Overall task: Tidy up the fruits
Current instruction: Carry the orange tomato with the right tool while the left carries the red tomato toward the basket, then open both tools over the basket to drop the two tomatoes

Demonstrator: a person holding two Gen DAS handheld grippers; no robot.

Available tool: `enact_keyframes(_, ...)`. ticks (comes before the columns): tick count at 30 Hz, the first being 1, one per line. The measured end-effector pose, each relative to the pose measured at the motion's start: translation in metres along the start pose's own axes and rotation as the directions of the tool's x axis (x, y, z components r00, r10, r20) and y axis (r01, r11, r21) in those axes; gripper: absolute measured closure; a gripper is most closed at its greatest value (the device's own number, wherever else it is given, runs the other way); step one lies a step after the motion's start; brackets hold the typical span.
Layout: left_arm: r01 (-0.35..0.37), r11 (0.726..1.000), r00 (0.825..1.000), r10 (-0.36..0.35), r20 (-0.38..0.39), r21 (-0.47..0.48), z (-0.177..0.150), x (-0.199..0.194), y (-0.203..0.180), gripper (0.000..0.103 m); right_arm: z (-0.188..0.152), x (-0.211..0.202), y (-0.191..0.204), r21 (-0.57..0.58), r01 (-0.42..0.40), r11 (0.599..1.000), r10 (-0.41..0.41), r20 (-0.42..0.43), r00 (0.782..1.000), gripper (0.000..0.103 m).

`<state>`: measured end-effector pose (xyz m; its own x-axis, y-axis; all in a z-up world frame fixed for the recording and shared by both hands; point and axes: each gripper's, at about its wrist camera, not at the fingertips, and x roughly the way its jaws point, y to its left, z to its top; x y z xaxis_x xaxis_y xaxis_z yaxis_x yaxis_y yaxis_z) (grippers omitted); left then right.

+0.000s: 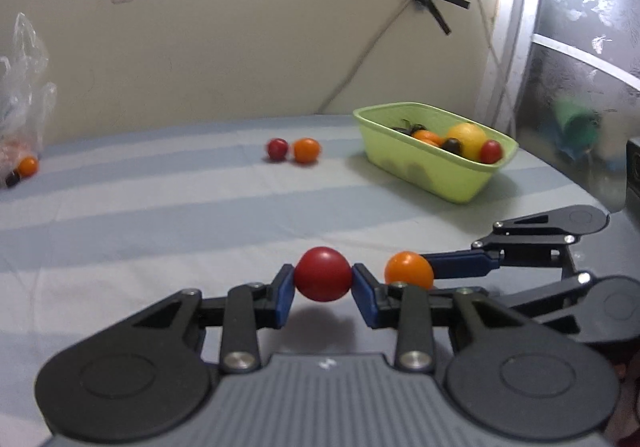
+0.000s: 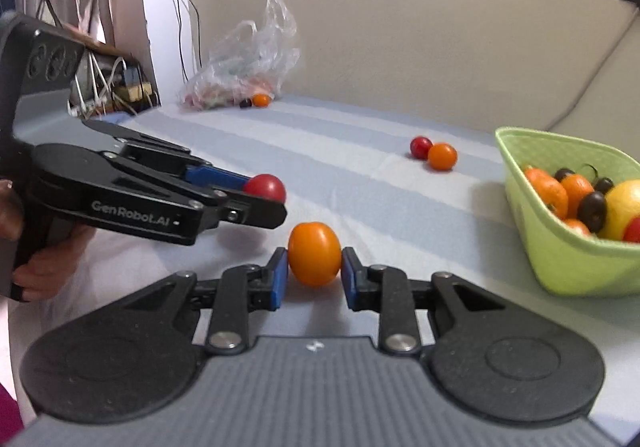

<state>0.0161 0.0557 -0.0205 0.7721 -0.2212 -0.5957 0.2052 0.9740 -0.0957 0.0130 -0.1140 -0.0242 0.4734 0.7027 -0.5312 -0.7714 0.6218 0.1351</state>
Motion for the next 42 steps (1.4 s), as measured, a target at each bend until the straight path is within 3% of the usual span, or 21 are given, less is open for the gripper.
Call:
enact_keyframes(7,0.097,0.995,0.995,-0.097,-0.020,0.018,-0.007,0.003,-0.035,0.071,-0.027,-0.037,0.001,0.030,0.091,0.995,-0.092,0.021,0.996,0.072)
enact_keyframes(11,0.139,0.990,0.990,-0.138,-0.024,0.024,0.018,0.017,-0.051,0.071,-0.032,-0.058,-0.018,0.100,0.181,0.978,-0.188,0.068,0.980,0.072)
enact_keyframes(16,0.159,0.985,0.986,-0.162,0.042,0.060,0.077,0.044,-0.071,0.071,-0.010,-0.070,-0.058,0.197,0.329,0.924,-0.362,0.167,0.917,0.072)
enact_keyframes(21,0.142,0.989,0.989,-0.143,0.024,0.032,0.114,0.086,-0.078,0.071,0.008,-0.047,-0.087,0.150,0.439,0.886,-0.462,0.207,0.862,0.071)
enact_keyframes(26,0.125,0.992,0.992,-0.124,-0.024,0.025,0.120,0.122,-0.083,0.069,0.002,-0.036,-0.095,0.158,0.410,0.898,-0.438,0.241,0.866,0.068)
enact_keyframes(27,0.118,0.993,0.993,-0.117,-0.024,0.027,0.118,0.123,-0.084,0.065,0.000,-0.041,-0.095,0.164,0.408,0.898,-0.438,0.266,0.858,0.051)
enact_keyframes(29,0.116,0.993,0.993,-0.116,-0.008,0.014,0.117,0.125,-0.084,0.059,-0.001,-0.047,-0.099,0.197,0.395,0.898,-0.438,0.295,0.849,0.039)
enact_keyframes(32,0.127,0.992,0.992,-0.127,0.019,-0.022,0.118,0.115,-0.082,0.058,-0.002,-0.057,-0.108,0.238,0.375,0.896,-0.435,0.306,0.847,0.040)
enact_keyframes(36,0.111,0.992,0.989,-0.105,0.106,-0.053,0.115,0.079,-0.065,0.055,-0.003,-0.067,-0.114,0.297,0.375,0.878,-0.462,0.327,0.824,0.041)
enact_keyframes(39,0.031,0.998,0.990,-0.023,0.137,-0.057,0.099,0.051,-0.046,0.053,-0.005,-0.075,-0.120,0.357,0.358,0.863,-0.477,0.340,0.810,0.041)
enact_keyframes(42,-0.101,0.994,0.986,0.104,0.127,-0.035,0.070,0.031,-0.026,0.053,-0.008,-0.079,-0.121,0.388,0.353,0.851,-0.489,0.345,0.801,0.043)
